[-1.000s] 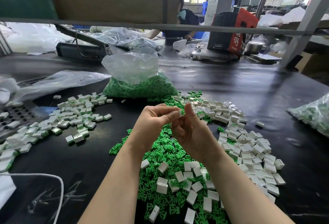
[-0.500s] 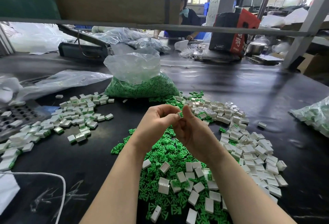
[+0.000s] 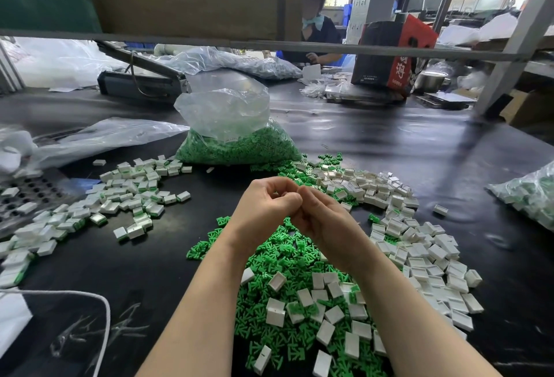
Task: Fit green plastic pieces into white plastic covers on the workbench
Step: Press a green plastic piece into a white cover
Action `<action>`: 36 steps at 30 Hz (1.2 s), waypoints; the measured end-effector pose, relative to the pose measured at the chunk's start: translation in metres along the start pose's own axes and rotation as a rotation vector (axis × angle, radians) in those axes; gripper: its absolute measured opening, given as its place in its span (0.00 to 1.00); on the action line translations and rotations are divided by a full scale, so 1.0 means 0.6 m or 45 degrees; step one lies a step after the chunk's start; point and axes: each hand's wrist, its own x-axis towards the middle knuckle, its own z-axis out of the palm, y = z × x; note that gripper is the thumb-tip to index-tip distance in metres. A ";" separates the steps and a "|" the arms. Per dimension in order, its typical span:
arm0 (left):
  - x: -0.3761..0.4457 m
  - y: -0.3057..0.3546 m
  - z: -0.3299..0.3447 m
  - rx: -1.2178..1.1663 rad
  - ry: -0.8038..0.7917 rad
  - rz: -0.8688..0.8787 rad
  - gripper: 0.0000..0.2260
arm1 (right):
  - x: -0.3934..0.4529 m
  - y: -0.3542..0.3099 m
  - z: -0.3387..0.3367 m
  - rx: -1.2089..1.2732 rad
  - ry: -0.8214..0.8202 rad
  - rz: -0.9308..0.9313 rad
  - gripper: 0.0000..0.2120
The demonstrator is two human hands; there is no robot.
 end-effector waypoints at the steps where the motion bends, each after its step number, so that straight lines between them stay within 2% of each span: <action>1: 0.000 0.000 0.000 0.007 -0.001 -0.003 0.10 | -0.001 -0.001 -0.001 -0.003 0.000 0.003 0.12; 7: 0.000 -0.002 0.004 0.001 0.026 -0.032 0.11 | 0.000 0.003 -0.003 -0.014 0.019 0.029 0.14; 12: -0.001 -0.001 0.007 -0.022 0.025 -0.039 0.11 | 0.000 0.001 0.001 0.039 0.025 0.009 0.22; 16: -0.002 0.000 0.007 -0.018 0.027 -0.036 0.10 | 0.000 0.001 0.002 0.038 0.039 0.007 0.25; 31: -0.005 0.008 0.010 -0.081 0.047 -0.056 0.09 | -0.003 0.002 0.002 -0.108 0.069 -0.039 0.21; 36: -0.004 0.002 0.011 -0.087 0.043 -0.039 0.07 | 0.000 0.001 -0.007 -0.278 0.041 0.011 0.20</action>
